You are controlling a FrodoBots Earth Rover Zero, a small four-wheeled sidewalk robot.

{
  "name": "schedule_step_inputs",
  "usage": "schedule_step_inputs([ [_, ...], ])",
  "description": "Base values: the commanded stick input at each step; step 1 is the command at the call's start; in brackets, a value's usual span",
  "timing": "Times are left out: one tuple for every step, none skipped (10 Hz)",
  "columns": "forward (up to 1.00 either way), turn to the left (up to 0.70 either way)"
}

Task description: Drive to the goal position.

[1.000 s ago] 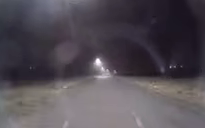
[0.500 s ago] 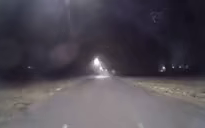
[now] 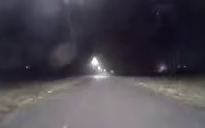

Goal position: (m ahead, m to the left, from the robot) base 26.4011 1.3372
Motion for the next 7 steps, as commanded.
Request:
schedule_step_inputs([
  [1.0,0.0],
  [1.0,0.0],
  [1.0,0.0],
  [1.0,0.0],
  [1.0,0.0],
  [1.0,0.01],
  [1.0,0.09],
])
